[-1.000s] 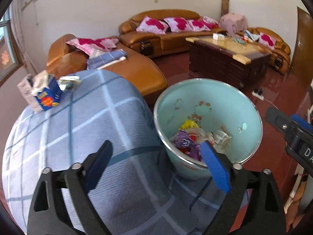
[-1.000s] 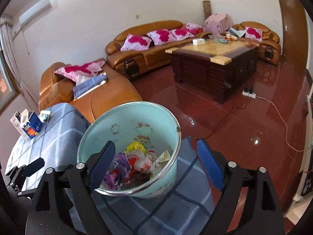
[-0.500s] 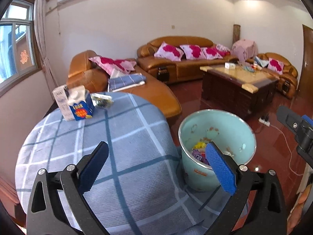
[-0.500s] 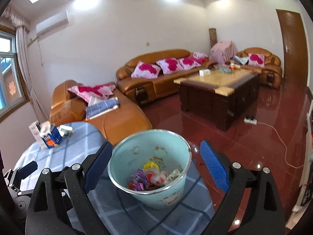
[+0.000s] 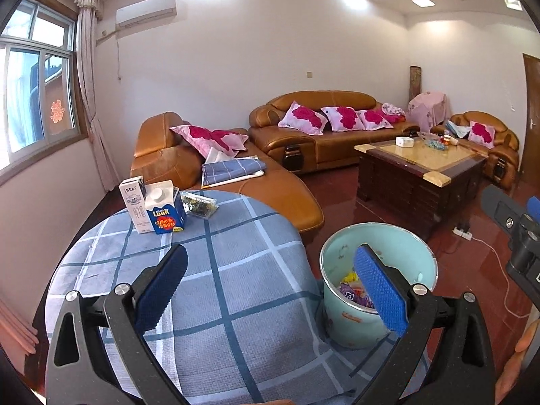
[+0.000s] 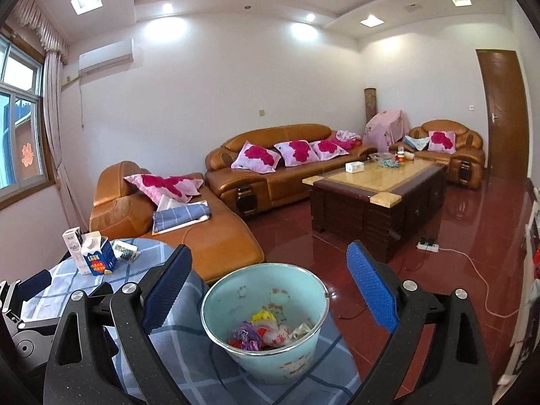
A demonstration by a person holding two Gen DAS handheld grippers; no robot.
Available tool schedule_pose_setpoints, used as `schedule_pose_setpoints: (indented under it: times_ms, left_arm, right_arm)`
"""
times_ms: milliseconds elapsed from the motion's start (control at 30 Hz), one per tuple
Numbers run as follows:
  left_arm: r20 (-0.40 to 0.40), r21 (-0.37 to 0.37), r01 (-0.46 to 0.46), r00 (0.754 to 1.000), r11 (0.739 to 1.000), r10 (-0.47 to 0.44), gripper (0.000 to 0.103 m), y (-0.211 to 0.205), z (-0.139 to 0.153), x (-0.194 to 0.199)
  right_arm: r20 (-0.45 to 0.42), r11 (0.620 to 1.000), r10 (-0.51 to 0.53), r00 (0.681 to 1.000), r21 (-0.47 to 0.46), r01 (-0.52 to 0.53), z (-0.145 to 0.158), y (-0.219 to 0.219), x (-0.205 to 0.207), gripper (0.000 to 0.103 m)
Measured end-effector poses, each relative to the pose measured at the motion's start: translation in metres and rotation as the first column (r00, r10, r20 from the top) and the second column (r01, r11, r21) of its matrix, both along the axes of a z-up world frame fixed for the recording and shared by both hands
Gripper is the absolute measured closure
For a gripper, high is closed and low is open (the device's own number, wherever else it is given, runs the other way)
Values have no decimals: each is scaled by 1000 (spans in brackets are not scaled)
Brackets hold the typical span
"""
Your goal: Collect trash
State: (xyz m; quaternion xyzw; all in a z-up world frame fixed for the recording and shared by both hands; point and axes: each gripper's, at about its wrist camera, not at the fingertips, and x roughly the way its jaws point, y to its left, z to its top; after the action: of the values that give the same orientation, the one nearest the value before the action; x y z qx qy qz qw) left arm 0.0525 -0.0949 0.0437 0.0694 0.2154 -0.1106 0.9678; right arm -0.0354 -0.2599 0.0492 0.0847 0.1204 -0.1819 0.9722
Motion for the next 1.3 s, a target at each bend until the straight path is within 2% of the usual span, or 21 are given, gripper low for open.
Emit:
schedule_pose_setpoints:
  times_ms: [1300]
  left_arm:
    - [-9,1,19,1000,1000,-19,6,-3,-4,-4]
  right_arm:
    - [-1,999,-35,999,17,35,-2,-4,4,11]
